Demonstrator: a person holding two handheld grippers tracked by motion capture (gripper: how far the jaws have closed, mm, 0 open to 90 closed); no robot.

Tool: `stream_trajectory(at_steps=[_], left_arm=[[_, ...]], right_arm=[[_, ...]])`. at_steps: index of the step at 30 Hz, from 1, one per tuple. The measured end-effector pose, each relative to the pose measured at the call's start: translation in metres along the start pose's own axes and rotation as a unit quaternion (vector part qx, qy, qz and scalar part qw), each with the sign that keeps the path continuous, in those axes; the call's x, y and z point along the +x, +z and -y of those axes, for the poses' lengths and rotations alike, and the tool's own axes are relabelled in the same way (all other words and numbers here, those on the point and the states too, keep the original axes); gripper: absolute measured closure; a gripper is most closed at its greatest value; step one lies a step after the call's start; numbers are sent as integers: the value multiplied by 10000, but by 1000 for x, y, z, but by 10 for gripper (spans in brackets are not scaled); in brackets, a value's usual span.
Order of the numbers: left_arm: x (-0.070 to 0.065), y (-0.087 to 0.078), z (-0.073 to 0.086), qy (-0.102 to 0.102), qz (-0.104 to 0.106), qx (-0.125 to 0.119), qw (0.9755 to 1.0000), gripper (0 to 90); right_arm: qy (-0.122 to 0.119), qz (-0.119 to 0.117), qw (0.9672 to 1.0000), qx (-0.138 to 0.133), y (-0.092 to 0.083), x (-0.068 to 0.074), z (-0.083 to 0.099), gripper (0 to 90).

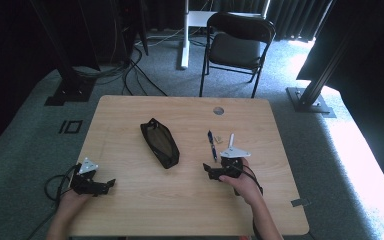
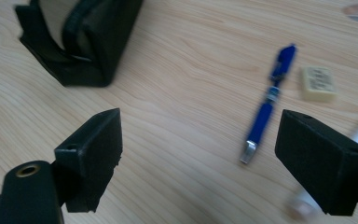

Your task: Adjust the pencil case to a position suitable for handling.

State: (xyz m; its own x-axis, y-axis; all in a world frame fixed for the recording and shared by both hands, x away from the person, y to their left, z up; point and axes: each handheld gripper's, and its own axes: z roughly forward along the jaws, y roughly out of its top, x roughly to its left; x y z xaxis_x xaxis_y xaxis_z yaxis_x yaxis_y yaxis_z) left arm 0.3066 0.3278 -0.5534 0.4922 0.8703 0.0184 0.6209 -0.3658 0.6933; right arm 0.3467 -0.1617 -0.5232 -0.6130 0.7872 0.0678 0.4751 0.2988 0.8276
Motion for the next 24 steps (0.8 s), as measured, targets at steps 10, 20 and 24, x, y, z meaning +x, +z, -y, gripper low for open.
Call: stream_trajectory(at_steps=[10, 20, 24], left_arm=[[0, 0, 0, 1, 1, 1, 10000, 21], [0, 0, 0, 0, 1, 0, 10000, 21], [0, 0, 0, 2, 1, 1, 10000, 21]], right_arm=[[-228, -406, 9989, -79, 23, 34, -14, 146], [-387, -647, 9970, -156, 40, 64, -25, 156], [-427, -717, 9964, -148, 44, 72, -29, 159]])
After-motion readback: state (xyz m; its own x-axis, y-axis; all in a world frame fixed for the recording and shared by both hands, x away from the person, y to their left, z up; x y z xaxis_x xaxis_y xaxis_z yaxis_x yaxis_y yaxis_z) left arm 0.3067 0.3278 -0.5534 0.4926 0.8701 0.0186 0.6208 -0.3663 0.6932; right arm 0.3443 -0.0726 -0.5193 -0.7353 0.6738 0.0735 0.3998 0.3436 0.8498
